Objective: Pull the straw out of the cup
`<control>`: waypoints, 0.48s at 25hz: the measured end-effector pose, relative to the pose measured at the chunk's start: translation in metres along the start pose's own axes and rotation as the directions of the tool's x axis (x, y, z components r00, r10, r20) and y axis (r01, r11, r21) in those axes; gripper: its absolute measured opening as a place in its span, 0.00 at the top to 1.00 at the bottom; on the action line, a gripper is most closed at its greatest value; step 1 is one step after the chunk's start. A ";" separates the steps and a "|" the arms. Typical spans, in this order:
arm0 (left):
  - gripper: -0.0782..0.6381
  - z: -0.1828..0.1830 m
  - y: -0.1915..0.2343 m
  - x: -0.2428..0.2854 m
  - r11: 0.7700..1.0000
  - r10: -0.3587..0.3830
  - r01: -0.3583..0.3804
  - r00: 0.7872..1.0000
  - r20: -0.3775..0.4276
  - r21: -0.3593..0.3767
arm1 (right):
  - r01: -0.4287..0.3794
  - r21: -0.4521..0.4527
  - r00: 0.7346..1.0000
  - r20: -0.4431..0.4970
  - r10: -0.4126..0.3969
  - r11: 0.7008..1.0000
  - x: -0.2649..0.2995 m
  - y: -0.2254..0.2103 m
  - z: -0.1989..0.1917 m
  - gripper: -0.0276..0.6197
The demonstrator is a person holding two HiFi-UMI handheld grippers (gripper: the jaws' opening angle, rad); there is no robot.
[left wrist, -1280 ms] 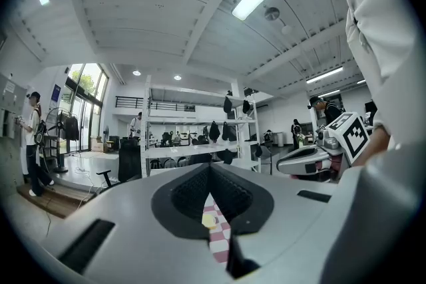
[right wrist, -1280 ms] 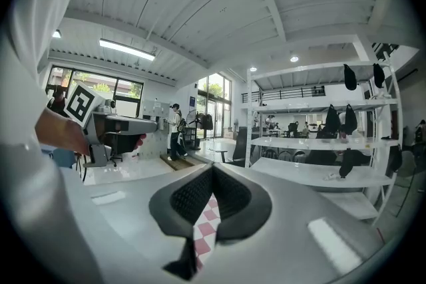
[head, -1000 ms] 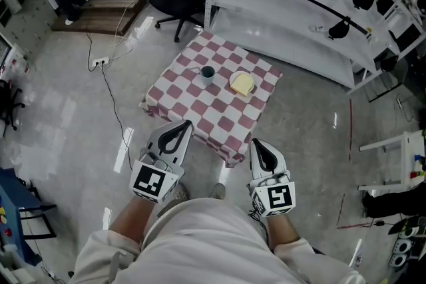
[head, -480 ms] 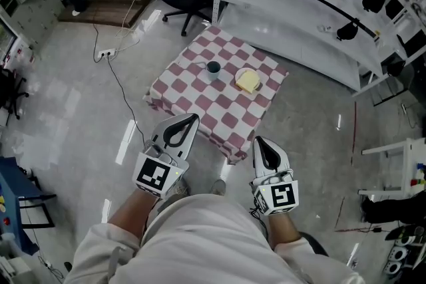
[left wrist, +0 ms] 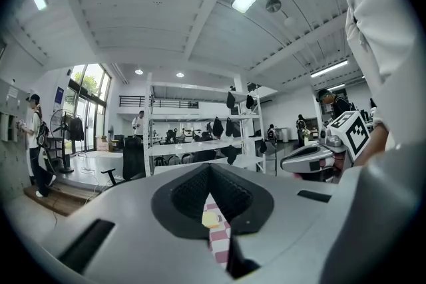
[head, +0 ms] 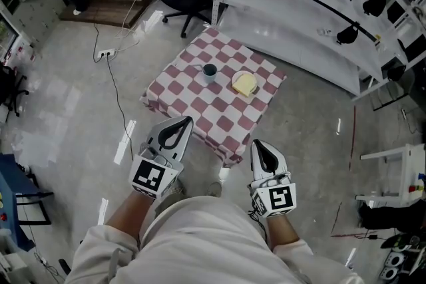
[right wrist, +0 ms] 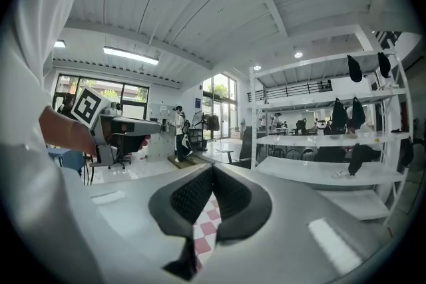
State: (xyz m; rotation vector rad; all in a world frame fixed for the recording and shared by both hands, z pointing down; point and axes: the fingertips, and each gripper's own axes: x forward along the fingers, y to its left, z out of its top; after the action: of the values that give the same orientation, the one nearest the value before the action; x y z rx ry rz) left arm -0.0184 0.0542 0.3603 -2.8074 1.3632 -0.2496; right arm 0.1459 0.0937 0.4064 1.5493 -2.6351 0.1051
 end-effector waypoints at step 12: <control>0.88 -0.010 0.002 0.012 0.998 0.032 -0.032 0.999 -0.015 -0.060 | -0.062 -0.004 0.997 -0.039 0.062 0.998 0.019 -0.009 -0.015 0.94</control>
State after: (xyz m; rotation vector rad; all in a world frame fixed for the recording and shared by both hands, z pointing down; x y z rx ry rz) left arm -0.0142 0.0445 0.3715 -2.8344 1.4412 -0.2324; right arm 0.1453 0.0748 0.4236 1.4486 -2.6519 0.1304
